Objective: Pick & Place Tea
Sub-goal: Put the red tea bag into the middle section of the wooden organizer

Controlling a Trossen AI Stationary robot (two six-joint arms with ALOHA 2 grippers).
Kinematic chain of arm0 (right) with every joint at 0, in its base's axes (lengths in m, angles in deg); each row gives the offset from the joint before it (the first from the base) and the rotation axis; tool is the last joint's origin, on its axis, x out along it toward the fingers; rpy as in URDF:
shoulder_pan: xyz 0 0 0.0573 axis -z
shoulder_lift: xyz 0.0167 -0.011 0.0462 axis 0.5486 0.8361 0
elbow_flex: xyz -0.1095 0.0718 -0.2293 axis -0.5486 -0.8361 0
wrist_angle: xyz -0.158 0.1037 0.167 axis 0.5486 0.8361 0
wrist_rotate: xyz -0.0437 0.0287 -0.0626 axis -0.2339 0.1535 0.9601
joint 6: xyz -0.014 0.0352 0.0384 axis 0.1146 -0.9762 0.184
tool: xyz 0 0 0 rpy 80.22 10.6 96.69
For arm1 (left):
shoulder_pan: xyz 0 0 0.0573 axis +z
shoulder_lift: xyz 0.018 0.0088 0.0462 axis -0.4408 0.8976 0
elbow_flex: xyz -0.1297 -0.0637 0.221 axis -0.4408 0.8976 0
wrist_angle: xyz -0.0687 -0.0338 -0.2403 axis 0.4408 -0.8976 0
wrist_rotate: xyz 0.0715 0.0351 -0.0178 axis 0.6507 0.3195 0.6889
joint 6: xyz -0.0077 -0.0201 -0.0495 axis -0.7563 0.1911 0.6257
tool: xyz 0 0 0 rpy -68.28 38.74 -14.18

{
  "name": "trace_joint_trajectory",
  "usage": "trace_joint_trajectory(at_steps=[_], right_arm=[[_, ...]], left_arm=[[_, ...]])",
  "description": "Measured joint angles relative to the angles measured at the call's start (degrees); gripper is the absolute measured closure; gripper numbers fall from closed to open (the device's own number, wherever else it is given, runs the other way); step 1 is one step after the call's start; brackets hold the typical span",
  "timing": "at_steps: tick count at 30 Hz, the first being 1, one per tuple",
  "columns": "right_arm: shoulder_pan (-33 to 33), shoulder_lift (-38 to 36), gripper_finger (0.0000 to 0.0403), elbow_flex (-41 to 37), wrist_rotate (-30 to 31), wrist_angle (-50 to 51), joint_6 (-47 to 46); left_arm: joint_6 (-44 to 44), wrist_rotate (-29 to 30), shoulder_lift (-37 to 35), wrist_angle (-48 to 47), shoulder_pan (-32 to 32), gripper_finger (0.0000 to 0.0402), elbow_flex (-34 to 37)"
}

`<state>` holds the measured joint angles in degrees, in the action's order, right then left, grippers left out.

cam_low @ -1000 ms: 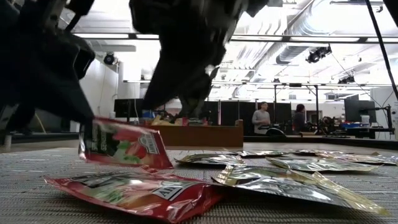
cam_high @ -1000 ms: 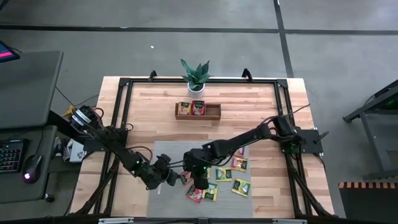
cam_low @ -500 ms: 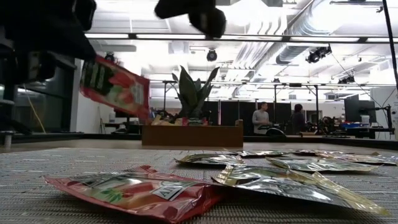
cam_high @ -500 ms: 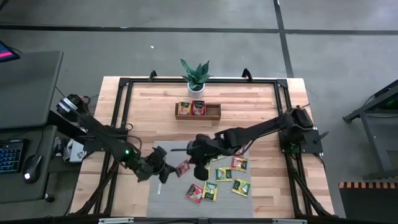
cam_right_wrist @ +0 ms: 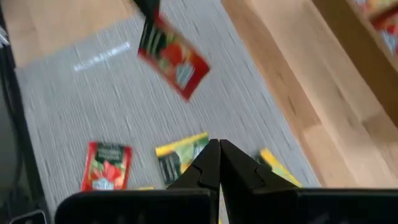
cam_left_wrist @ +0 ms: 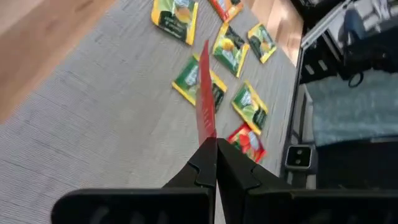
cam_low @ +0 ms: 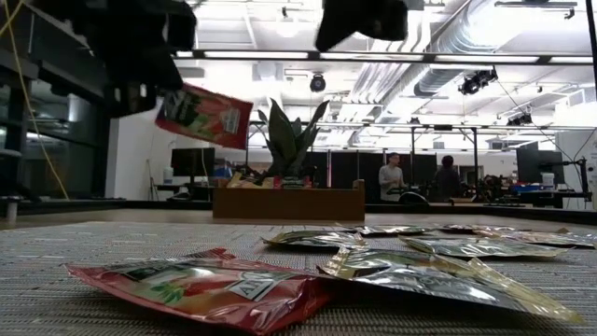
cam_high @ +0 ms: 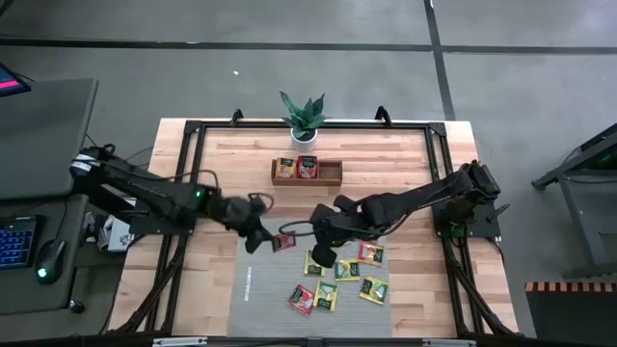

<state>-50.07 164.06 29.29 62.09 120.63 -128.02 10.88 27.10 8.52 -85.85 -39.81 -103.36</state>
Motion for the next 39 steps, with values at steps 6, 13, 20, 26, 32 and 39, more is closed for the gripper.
trace_joint_trajectory(at_steps=[6,13,20,26,32,39], right_arm=[[-1.4,-1.2,0.0403,-5.5,0.1,-4.3,-6.6],[-3.2,-10.5,0.0403,-26.4,1.9,-26.8,-16.5],[-4.8,-22.9,0.0403,-42.5,8.5,-34.8,-21.1],[-4.2,-33.5,0.0403,-50.9,9.9,-36.6,-20.6],[-4.2,-42.4,0.0403,-58.0,10.9,-36.4,-20.4],[-4.2,-47.9,0.0403,-62.9,10.5,-36.1,-20.4]], left_arm=[[-14.4,-10.0,1.4,-13.8,12.0,0.0401,-7.3],[-33.5,-11.7,8.1,-34.5,22.7,0.0401,-25.0],[-48.3,-11.1,23.4,-51.9,28.1,0.0401,-46.4],[-58.2,-5.2,38.7,-67.4,29.6,0.0401,-65.9],[-62.3,0.9,52.3,-77.8,29.4,0.0401,-85.0],[-62.8,4.8,60.9,-79.0,29.4,0.0401,-95.7]])
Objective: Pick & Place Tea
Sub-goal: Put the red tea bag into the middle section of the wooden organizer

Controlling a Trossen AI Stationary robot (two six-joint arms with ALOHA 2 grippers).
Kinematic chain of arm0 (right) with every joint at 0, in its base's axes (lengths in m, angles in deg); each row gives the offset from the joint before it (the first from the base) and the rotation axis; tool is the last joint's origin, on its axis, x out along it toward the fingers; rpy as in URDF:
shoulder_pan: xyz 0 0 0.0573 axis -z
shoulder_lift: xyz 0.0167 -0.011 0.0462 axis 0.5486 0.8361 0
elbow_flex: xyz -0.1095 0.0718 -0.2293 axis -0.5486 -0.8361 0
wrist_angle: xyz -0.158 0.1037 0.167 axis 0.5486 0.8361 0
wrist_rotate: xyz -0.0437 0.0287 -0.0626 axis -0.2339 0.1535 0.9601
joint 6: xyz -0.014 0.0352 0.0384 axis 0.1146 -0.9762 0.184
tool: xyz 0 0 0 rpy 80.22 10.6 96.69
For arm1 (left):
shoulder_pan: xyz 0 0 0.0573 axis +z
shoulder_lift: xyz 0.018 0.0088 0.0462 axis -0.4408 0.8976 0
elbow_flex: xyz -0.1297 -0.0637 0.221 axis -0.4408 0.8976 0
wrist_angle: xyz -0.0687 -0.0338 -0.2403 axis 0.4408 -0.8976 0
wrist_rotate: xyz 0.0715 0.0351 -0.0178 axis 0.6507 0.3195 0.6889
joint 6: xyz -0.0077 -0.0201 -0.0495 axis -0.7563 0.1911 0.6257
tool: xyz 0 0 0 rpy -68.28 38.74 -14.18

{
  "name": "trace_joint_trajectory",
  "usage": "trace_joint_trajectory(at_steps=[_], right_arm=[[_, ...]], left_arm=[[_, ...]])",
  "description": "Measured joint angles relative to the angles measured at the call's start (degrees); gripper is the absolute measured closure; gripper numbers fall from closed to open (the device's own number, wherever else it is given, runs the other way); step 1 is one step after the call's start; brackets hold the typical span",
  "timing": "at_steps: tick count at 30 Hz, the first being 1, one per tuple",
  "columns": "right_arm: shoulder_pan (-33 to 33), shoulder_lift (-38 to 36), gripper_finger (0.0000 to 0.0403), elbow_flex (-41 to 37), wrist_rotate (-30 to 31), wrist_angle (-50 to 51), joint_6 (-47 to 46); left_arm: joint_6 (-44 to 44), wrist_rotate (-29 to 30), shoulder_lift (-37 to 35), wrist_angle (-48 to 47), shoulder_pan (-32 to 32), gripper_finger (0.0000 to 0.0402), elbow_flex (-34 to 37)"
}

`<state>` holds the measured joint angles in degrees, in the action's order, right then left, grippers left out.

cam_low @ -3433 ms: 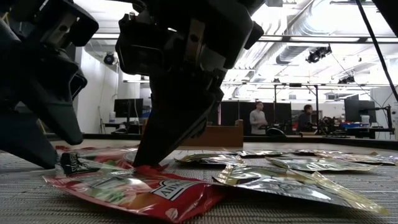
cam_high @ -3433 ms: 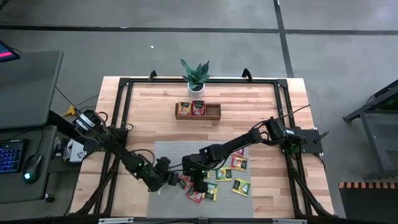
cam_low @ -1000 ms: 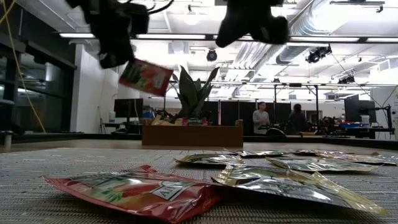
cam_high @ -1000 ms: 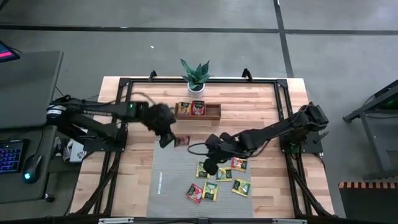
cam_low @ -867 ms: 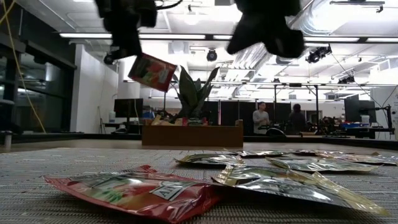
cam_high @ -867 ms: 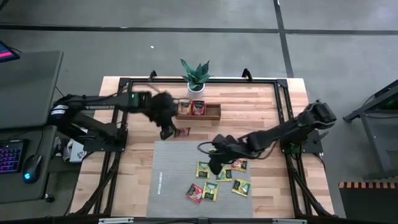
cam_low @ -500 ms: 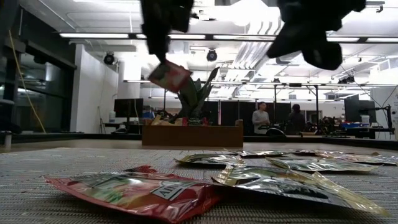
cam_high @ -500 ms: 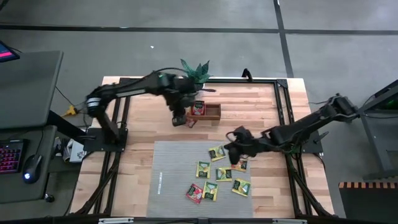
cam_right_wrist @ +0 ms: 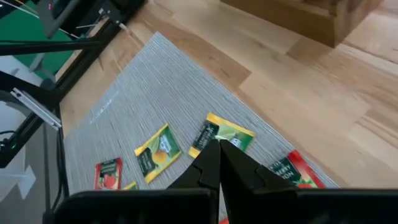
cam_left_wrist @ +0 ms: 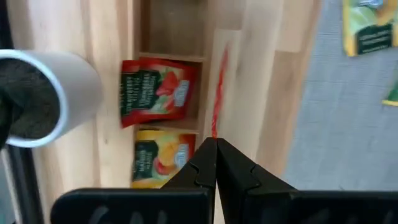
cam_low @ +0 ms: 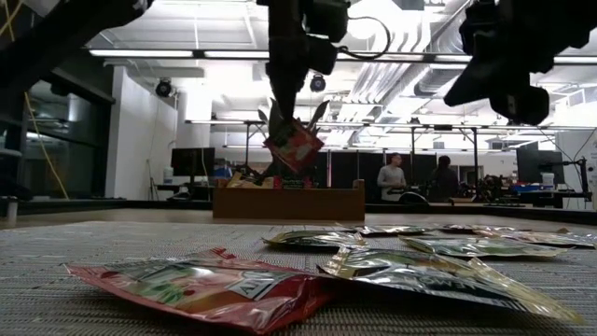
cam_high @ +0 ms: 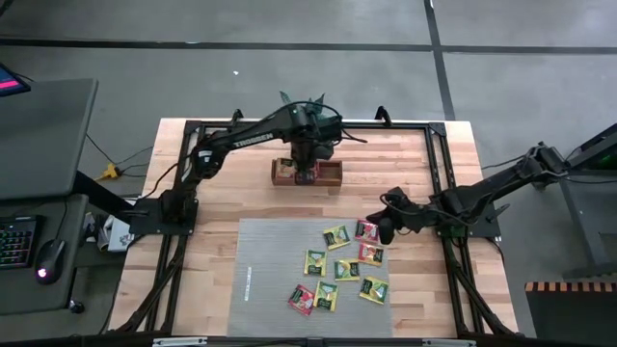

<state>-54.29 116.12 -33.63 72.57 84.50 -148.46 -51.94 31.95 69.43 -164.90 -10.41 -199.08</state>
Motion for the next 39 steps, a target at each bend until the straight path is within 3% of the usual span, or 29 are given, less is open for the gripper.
trace_joint_trajectory(at_steps=[4,11,22,39], right_arm=[[0.0,-0.8,0.0403,-0.8,-0.9,0.2,0.9],[0.0,-0.8,0.0403,-0.8,-2.6,0.4,2.8],[0.0,-0.8,0.0403,-0.8,-3.5,0.4,3.6],[0.0,-0.8,0.0403,-0.8,-3.5,0.4,5.6]], left_arm=[[-0.4,6.7,1.1,-0.2,0.0,0.0401,-0.2],[-2.4,12.9,4.1,-0.1,0.0,0.0401,-0.1],[-4.6,15.9,4.3,-0.2,0.0,0.0401,1.0],[-4.8,15.5,4.3,-0.1,0.0,0.0401,1.0]])
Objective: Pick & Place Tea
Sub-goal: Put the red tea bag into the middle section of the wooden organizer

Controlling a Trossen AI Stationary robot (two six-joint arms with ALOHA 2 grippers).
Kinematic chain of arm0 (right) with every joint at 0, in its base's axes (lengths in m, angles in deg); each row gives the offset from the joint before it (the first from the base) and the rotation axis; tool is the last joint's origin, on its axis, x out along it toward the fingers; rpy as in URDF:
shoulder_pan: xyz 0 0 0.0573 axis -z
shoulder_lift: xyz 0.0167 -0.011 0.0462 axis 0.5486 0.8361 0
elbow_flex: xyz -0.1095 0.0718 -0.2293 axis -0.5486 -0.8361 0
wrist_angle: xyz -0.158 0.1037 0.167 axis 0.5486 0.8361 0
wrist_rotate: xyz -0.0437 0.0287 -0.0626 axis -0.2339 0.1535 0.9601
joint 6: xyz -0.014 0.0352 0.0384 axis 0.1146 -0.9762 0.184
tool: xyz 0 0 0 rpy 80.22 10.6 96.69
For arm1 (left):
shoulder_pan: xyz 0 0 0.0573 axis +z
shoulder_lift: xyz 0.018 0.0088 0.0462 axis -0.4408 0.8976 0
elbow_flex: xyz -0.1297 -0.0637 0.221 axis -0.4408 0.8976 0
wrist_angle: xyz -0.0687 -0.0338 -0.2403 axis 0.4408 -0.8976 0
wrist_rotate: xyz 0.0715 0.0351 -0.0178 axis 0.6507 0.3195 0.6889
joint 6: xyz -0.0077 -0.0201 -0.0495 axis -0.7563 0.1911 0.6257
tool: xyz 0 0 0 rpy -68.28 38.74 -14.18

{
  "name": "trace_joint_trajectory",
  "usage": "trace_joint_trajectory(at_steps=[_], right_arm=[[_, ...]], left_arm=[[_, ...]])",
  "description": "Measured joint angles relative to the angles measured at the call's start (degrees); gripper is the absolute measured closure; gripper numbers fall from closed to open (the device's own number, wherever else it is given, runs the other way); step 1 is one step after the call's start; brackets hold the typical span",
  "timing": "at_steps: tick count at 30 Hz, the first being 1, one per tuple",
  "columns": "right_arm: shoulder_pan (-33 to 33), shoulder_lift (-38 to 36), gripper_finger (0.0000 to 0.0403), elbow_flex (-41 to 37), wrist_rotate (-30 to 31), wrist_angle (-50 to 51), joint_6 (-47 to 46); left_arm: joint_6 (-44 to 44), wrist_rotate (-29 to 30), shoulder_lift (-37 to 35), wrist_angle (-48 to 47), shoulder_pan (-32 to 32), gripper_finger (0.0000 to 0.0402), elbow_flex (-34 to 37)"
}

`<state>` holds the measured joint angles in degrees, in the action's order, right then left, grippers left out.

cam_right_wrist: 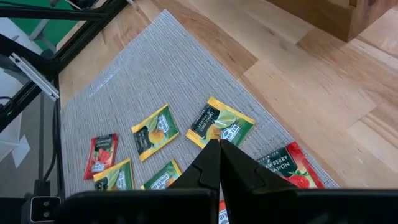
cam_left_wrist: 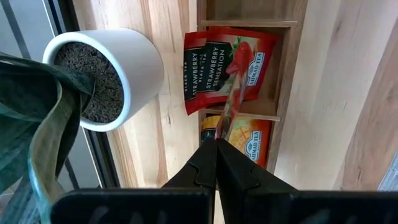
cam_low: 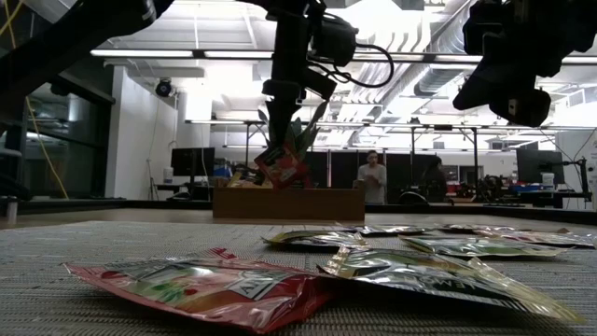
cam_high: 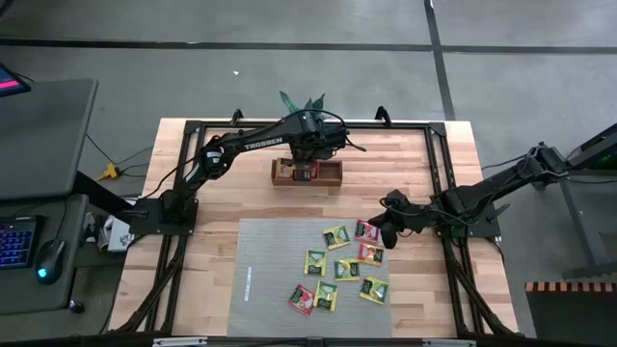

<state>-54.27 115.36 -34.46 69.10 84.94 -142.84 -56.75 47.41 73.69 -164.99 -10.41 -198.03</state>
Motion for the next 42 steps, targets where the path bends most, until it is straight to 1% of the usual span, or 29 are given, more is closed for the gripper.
trace_joint_trajectory(at_steps=[11,14,19,23,29,33,37,40,42], right_arm=[[0.0,0.0,0.0403,0.0,0.2,0.0,0.4],[0.0,0.0,0.0403,0.0,0.2,0.0,0.4],[0.0,0.0,0.0403,0.0,0.5,0.0,0.5],[0.0,0.0,0.0403,0.0,0.8,0.0,0.6],[0.0,0.0,0.0403,0.0,0.8,0.0,0.6],[0.0,0.0,0.0403,0.0,0.8,0.0,0.6],[0.0,0.0,0.0403,0.0,0.8,0.0,0.6],[0.0,0.0,0.0403,0.0,0.8,0.0,0.9],[0.0,0.0,0.0403,0.0,0.8,0.0,1.4]], left_arm=[[0.0,-1.6,0.0,0.0,0.0,0.0401,0.0],[0.0,-3.2,0.0,0.0,0.0,0.0401,0.0],[0.0,-3.2,0.0,0.2,0.0,0.0401,0.0],[0.2,-4.3,3.0,0.4,0.0,0.0401,0.2],[0.6,-1.5,4.4,0.0,-0.1,0.0401,0.1],[0.3,-0.7,4.4,0.1,0.0,0.0402,0.0],[0.2,3.6,4.4,0.0,0.0,0.0402,0.0],[0.2,3.9,4.4,0.0,0.0,0.0402,0.0],[0.2,3.1,4.4,0.0,0.0,0.0401,0.0]])
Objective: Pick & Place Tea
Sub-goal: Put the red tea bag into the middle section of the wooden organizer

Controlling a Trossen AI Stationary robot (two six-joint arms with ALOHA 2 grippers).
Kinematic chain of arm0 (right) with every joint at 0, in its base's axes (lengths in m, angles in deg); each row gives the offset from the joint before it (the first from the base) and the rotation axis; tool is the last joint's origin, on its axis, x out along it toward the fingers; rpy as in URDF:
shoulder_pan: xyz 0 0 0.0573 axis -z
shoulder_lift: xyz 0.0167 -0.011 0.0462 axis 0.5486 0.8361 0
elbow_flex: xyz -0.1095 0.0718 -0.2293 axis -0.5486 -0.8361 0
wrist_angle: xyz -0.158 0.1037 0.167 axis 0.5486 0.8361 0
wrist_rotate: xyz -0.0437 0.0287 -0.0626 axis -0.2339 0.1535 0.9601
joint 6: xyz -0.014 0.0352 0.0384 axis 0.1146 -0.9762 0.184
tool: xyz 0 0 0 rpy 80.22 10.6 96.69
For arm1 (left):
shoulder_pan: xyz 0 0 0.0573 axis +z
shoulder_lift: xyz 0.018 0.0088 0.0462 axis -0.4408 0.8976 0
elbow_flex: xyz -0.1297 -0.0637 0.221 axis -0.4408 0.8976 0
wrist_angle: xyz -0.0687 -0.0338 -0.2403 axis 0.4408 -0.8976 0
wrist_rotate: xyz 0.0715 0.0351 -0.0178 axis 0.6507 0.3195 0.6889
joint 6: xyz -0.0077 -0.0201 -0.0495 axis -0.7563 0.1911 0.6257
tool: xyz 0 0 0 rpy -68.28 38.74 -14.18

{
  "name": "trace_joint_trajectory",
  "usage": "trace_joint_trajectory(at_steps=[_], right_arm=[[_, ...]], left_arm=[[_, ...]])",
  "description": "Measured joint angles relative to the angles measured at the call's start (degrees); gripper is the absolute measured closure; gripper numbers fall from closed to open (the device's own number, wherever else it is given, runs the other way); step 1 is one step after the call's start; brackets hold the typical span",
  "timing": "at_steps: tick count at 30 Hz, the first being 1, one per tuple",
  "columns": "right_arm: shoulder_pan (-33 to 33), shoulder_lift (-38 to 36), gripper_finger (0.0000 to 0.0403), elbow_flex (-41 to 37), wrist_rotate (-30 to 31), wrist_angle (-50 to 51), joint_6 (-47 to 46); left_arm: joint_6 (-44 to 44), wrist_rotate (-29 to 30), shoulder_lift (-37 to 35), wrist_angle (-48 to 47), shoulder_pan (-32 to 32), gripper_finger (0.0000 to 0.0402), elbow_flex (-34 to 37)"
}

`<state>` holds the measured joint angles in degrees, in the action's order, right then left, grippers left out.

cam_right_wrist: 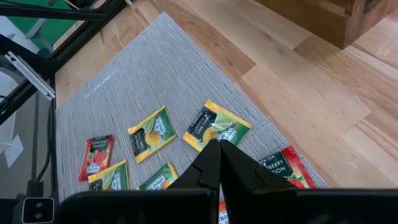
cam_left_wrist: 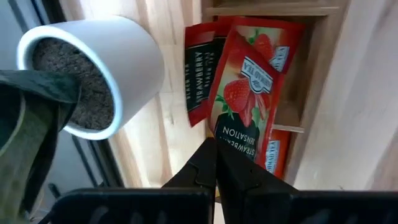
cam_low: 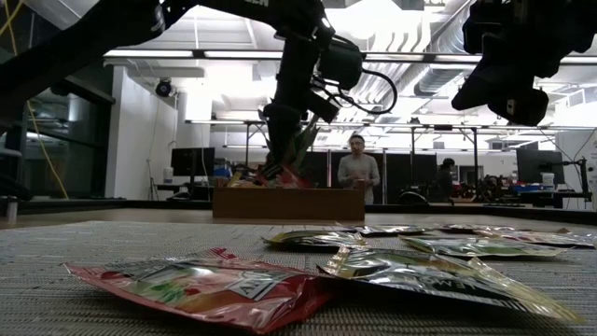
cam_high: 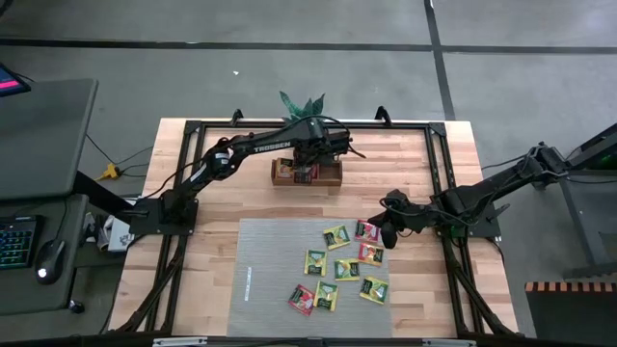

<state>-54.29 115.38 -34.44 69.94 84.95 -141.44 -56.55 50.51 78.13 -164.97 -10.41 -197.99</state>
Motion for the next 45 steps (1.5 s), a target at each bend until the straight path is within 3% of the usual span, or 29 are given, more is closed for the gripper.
trace_joint_trajectory(at_steps=[9,21,30,38,45], right_arm=[[0.0,0.0,0.0403,0.0,-0.6,0.0,0.1],[0.0,0.0,0.0403,0.0,-0.8,0.0,0.3],[0.0,0.0,0.0403,0.0,-1.8,0.0,0.4],[0.5,0.0,0.0402,0.0,-4.1,-2.9,6.0],[8.4,0.4,0.0402,0.0,-8.5,-8.2,13.7]], left_arm=[[-0.1,0.2,0.0,0.0,-0.4,0.0392,0.0],[0.8,4.9,0.0,0.0,-0.4,0.0256,0.0],[2.2,9.0,-2.7,0.2,-0.4,0.0236,-1.8],[15.3,-2.2,-9.2,0.2,-0.3,0.0236,-1.4],[22.3,-3.4,-19.9,5.2,-0.4,0.0236,-1.6]])
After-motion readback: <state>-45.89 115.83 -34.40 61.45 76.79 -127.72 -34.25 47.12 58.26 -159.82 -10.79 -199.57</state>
